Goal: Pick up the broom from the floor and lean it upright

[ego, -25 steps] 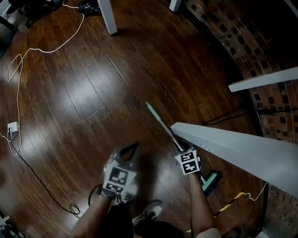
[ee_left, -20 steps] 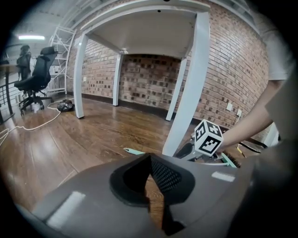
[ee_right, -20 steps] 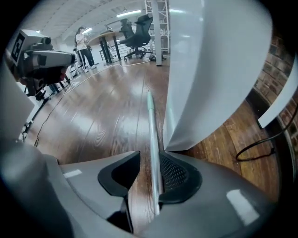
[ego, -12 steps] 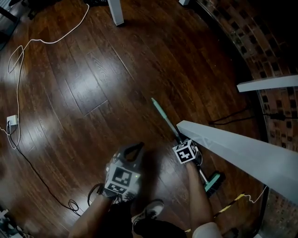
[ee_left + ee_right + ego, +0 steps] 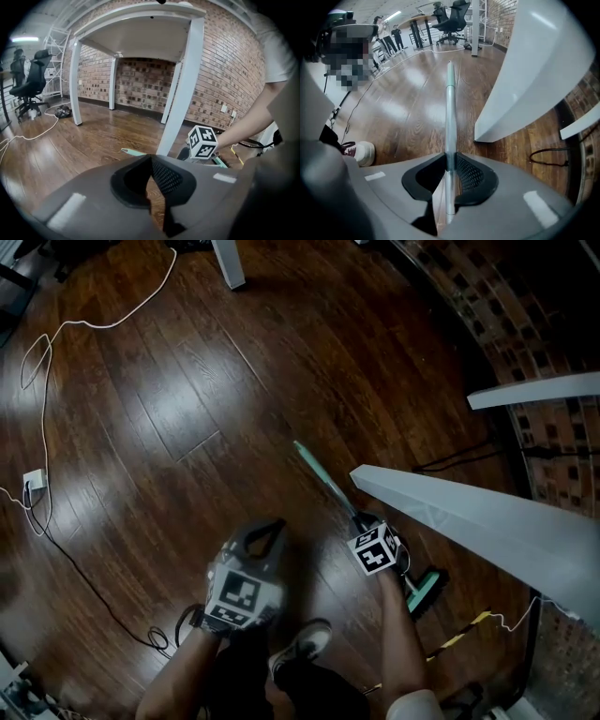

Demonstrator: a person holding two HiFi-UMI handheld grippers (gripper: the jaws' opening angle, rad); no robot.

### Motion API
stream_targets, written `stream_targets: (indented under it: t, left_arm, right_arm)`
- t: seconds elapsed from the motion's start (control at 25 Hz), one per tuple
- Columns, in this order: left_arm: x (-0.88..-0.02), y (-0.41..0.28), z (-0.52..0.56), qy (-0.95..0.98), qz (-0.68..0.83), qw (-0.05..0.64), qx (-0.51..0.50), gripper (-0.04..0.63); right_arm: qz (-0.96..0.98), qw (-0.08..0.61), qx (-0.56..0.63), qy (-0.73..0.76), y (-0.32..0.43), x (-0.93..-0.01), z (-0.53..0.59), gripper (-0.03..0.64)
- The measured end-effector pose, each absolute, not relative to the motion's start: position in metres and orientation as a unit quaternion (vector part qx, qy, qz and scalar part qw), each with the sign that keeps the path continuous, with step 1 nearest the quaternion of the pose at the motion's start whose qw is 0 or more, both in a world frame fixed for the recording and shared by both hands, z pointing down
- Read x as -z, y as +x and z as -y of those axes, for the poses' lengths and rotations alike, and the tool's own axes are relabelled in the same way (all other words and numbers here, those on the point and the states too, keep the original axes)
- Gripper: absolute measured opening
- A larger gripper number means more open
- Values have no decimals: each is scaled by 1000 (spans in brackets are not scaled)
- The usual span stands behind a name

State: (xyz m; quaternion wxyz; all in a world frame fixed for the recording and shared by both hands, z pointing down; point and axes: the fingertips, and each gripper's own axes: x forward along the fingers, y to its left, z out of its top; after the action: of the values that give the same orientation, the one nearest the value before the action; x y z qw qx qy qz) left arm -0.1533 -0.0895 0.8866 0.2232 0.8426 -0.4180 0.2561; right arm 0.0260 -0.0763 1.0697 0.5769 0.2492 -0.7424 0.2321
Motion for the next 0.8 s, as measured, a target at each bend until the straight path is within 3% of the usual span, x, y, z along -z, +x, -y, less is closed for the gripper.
stream_targets:
  t: [0.4, 0.8]
  left_arm:
    - [-768, -116, 71, 861, 382, 204, -266, 2]
    - [-705, -75, 76, 874, 360, 177, -276, 2]
  right_arm:
    - [764, 536, -188, 307, 61, -924, 45, 89]
    - [755, 494, -186, 389, 111, -840, 14, 89]
